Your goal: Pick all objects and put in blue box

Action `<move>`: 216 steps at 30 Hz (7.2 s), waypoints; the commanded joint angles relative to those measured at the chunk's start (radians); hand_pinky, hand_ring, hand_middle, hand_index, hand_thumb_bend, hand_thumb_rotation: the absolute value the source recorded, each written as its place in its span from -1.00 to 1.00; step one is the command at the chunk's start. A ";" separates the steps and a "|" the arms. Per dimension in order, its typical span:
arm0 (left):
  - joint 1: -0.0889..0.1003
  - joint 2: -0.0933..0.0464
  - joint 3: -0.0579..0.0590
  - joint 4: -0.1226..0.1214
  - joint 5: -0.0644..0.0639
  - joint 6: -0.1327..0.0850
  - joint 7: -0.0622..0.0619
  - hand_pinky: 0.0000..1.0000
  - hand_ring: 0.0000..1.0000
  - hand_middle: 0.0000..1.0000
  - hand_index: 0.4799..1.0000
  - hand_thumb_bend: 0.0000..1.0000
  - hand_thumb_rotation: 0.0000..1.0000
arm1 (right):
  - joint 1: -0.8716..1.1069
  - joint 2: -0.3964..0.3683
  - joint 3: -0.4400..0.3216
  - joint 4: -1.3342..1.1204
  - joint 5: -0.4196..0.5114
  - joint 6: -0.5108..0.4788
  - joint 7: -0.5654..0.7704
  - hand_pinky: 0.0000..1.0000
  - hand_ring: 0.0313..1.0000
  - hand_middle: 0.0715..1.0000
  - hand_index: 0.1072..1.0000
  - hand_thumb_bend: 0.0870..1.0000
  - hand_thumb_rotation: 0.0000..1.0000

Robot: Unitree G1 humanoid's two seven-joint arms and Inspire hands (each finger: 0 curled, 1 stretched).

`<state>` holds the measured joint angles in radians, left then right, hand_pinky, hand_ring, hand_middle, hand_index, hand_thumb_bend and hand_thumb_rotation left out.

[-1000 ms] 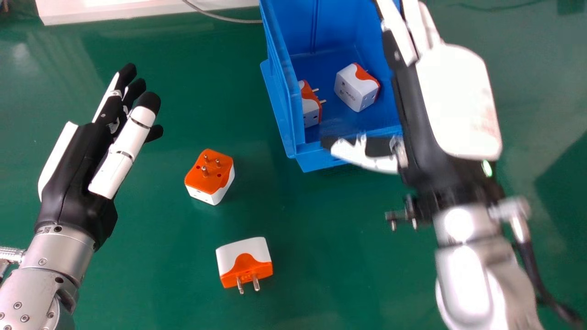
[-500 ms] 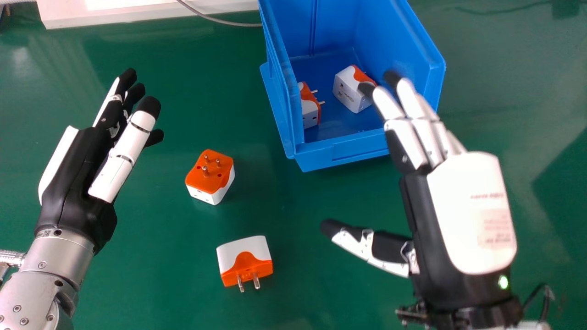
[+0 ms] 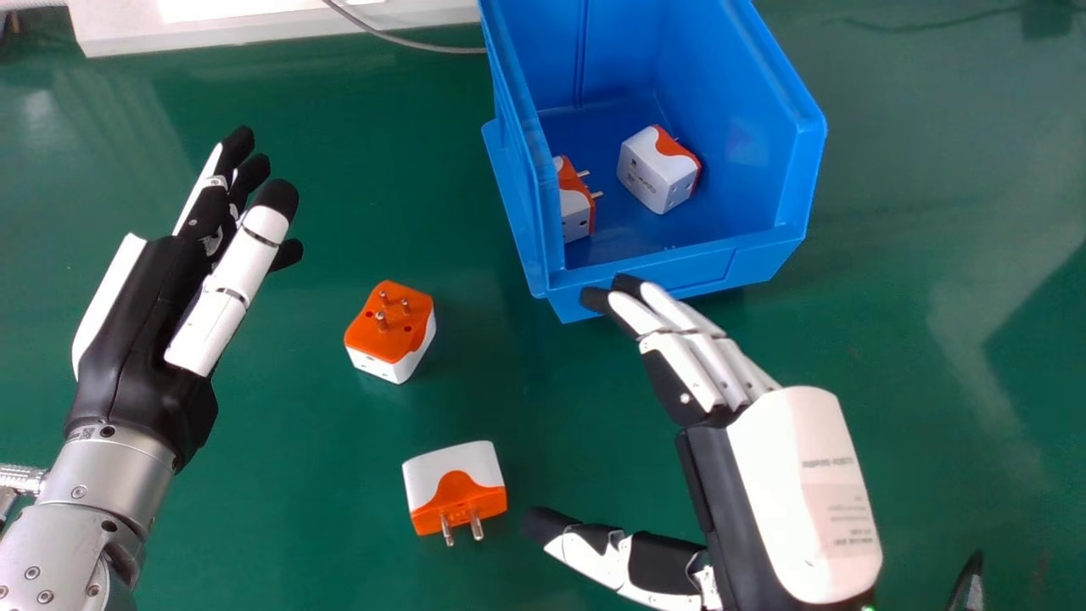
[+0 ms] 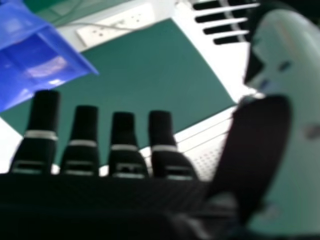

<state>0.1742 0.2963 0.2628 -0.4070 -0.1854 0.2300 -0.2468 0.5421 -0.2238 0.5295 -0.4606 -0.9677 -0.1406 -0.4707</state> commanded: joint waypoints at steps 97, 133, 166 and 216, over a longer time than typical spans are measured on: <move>-0.039 0.007 -0.011 -0.038 0.017 0.028 0.015 0.76 0.90 0.98 0.94 0.00 0.56 | -0.638 0.059 0.072 0.407 0.185 0.162 0.693 0.32 0.57 0.65 0.50 -0.07 -0.71; -0.071 0.007 -0.016 -0.060 0.017 0.079 0.028 0.77 0.90 0.98 0.93 0.00 0.56 | -0.692 0.031 0.097 0.475 0.159 0.110 0.644 0.25 0.50 0.57 0.42 -0.11 -0.79; -0.073 0.005 -0.023 -0.089 0.020 0.097 0.038 0.75 0.90 0.97 0.91 -0.03 0.56 | -0.683 0.052 0.123 0.508 0.104 0.115 0.504 0.12 0.32 0.36 0.17 -0.23 -0.75; -0.063 0.002 -0.018 -0.231 0.018 0.208 0.061 0.76 0.90 0.98 0.94 0.02 0.58 | -0.744 -0.003 0.116 0.670 0.035 -0.141 0.185 -0.30 -0.19 -0.03 -0.19 -0.06 -1.00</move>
<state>0.1137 0.2925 0.2398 -0.6119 -0.1670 0.4480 -0.1882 -0.2086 -0.2332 0.6589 0.2469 -0.9464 -0.2766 -0.2875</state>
